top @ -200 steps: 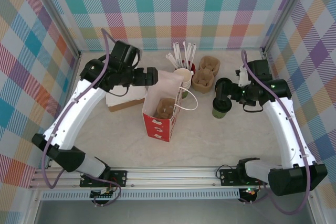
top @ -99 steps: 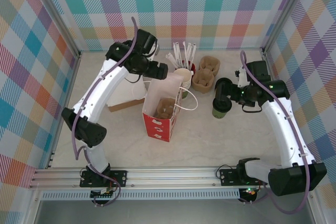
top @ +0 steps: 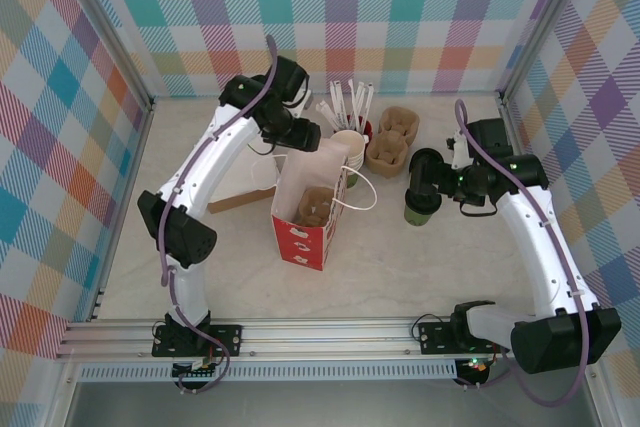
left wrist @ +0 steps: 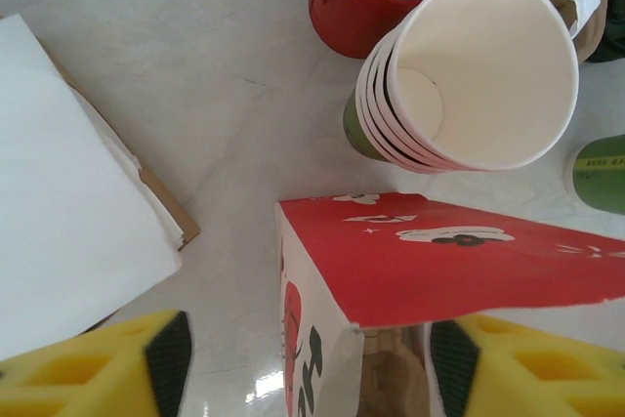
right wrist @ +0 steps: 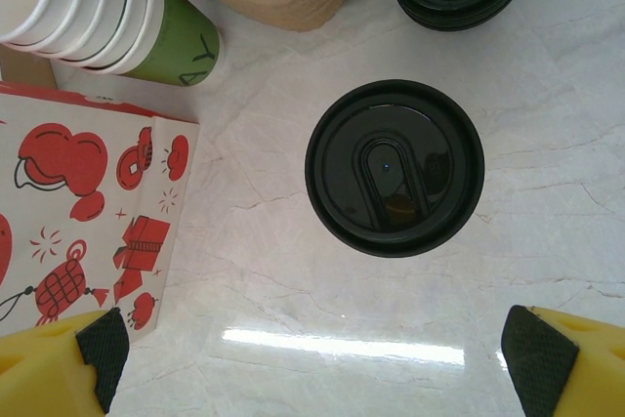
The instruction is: Pack the takeout coffee
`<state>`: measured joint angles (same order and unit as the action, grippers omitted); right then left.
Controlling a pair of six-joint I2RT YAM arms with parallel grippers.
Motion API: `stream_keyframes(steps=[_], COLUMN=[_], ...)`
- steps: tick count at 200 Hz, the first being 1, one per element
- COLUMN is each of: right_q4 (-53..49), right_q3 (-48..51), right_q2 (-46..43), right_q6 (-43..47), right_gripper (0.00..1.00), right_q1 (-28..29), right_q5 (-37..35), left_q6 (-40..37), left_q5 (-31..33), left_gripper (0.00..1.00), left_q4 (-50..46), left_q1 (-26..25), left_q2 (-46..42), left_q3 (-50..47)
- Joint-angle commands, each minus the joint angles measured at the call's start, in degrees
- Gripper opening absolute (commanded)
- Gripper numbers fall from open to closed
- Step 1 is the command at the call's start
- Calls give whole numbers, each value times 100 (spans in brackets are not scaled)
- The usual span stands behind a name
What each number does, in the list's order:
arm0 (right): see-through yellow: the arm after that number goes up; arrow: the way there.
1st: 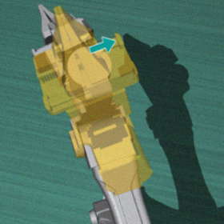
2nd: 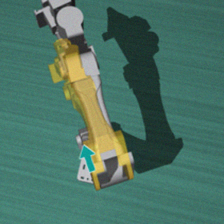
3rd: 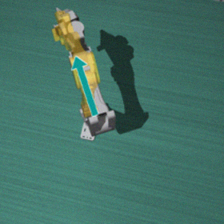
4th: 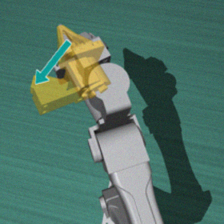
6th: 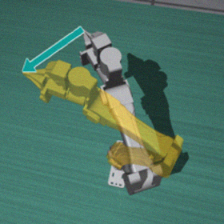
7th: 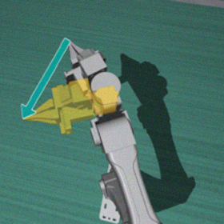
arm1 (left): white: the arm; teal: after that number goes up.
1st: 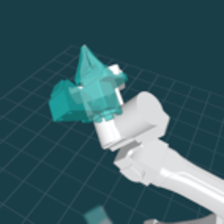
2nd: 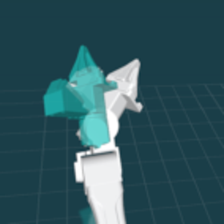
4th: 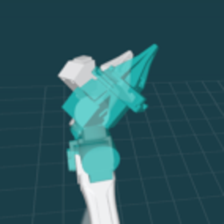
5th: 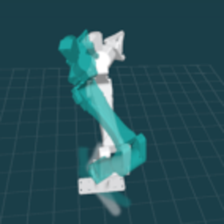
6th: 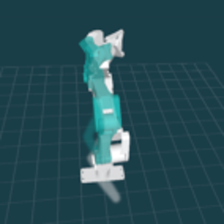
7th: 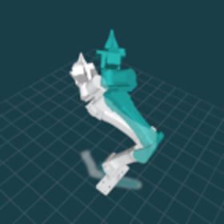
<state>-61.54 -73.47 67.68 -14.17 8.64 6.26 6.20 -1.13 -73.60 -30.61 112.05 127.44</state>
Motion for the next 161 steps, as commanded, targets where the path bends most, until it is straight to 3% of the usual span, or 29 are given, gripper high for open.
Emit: stream_keyframes(steps=[1, 44, 85, 161], right_q4=[115, 168, 168, 195], right_q3=[50, 62, 118, 167], right_q2=[-36, 0, -27, -34], right_q6=[-4, -32, -33, -86], right_gripper=[100, 100, 100, 100], right_q1=[-25, -21, -21, -21], right_q5=[-64, -57, -72, -254], left_q6=[51, 210, 319, 1100], left_q5=[-129, -204, -259, -303], left_gripper=[59, 38, 24, 14], left_q4=[-172, -210, -320, -680], left_q1=[45, 45, 42, 45], left_q2=[36, -21, -117, -454], left_q3=[156, 159, 159, 124])
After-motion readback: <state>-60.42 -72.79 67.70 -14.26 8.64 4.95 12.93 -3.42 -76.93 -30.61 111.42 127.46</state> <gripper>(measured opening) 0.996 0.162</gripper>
